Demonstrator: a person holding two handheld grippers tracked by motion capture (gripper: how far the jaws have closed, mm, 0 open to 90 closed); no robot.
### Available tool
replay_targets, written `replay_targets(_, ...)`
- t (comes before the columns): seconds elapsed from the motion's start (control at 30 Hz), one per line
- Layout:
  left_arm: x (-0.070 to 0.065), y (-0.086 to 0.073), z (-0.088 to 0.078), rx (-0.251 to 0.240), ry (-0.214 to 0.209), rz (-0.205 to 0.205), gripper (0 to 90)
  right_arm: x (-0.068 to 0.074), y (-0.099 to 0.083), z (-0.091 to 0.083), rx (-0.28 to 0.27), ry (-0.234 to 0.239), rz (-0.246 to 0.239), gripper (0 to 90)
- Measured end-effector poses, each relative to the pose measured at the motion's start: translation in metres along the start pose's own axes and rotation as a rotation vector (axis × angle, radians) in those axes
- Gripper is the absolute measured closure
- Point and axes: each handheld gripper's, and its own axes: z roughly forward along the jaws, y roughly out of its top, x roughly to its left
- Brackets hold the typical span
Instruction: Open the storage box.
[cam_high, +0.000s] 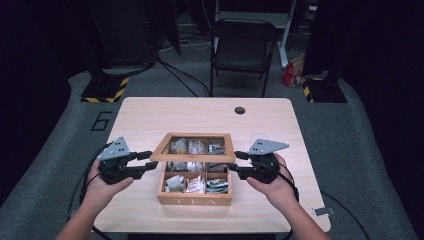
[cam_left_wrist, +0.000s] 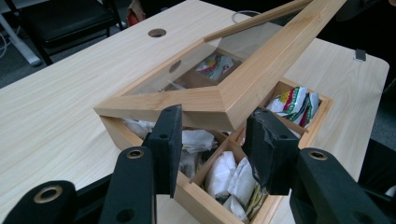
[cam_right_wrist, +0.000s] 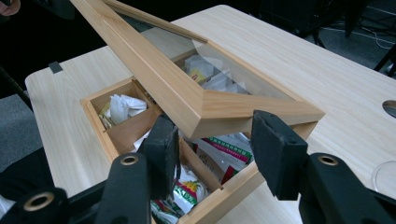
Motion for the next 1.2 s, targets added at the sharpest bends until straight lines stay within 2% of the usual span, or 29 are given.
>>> replay_targets(0.27, 0.004, 0.006, 0.000, -0.004, 0.000, 0.005, 57.1, -0.005, 0.006, -0.001, -0.013, 0.011, 0.018, 51.7)
replay_targets(0.47, 0.009, 0.012, -0.001, -0.010, -0.014, -0.014, 57.4, -0.008, 0.014, -0.001, -0.004, 0.007, 0.012, 52.8)
replay_targets(0.7, 0.012, 0.015, -0.001, -0.004, -0.018, -0.004, 58.0, -0.010, 0.016, 0.000, -0.007, 0.001, 0.014, 53.6)
replay_targets(0.87, 0.014, 0.018, -0.001, -0.021, -0.013, 0.002, 58.0, -0.013, 0.019, 0.000, -0.015, 0.006, 0.025, 53.8)
replay_targets(1.07, 0.022, 0.014, 0.003, -0.050, -0.005, -0.020, 55.1, -0.016, 0.024, 0.000, -0.017, 0.006, 0.033, 54.2)
replay_targets(1.2, 0.025, 0.013, 0.008, -0.050, 0.005, -0.013, 55.4, -0.017, 0.026, 0.000, -0.016, 0.009, 0.029, 54.2)
